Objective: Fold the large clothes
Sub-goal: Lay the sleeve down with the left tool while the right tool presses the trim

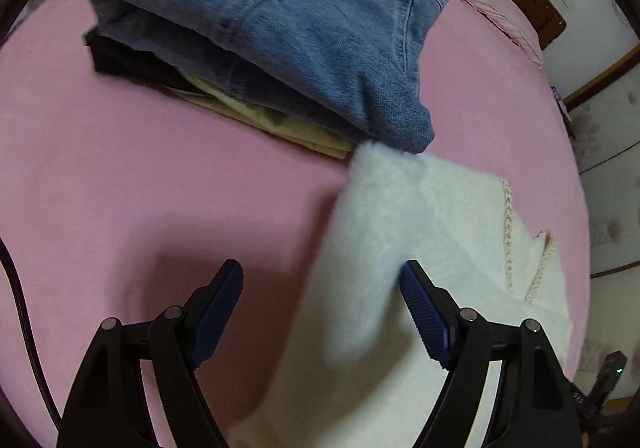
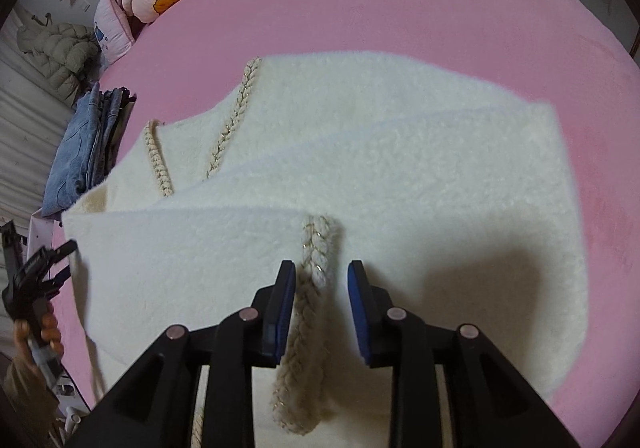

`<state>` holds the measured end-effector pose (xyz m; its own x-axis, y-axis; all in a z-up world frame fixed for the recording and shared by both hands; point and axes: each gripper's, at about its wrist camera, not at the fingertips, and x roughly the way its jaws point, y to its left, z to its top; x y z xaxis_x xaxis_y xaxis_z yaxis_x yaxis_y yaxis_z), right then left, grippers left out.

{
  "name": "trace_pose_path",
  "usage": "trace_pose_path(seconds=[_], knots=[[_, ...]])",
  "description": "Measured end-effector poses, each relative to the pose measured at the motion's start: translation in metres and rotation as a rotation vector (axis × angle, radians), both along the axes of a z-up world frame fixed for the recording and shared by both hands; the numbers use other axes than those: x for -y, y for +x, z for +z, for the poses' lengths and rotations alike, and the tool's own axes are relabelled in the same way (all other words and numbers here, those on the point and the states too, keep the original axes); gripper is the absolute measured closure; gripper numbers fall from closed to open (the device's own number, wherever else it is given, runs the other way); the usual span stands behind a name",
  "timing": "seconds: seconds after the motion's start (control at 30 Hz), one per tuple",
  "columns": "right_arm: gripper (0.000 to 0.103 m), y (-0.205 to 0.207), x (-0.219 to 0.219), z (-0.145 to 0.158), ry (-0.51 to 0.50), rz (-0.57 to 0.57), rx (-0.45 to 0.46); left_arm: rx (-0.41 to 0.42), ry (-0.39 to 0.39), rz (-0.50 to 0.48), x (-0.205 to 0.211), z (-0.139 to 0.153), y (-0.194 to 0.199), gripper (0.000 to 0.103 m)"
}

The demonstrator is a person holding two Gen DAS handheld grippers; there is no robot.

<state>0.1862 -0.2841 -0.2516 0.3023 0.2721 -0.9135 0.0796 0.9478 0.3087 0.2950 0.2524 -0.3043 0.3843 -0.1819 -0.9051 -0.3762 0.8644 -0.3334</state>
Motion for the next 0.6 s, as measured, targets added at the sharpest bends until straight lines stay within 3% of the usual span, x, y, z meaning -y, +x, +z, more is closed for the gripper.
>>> trace_pose_path(seconds=[0.07,0.1,0.2,0.33,0.47,0.6], knots=[[0.073,-0.001,-0.001,-0.004,-0.006,0.005,-0.002,0.001,0.012,-0.048,0.007,-0.004,0.013,0.054],[0.073,-0.001,-0.002,-0.005,-0.013,0.009,0.001,-0.006,0.031,-0.084,0.012,-0.005,0.019,0.075],[0.073,0.004,-0.009,-0.003,-0.042,0.042,0.023,0.024,0.197,-0.142,0.031,0.007,0.024,0.088],[0.073,0.014,-0.031,-0.003,-0.138,0.098,0.080,0.077,0.303,-0.131,0.037,0.009,0.011,0.089],[0.073,0.023,-0.048,-0.010,-0.229,0.126,0.097,0.009,0.295,-0.082,0.028,-0.016,0.015,0.078],[0.073,0.026,-0.044,0.000,-0.215,0.094,0.068,-0.015,0.294,-0.062,0.026,0.001,0.018,0.073]])
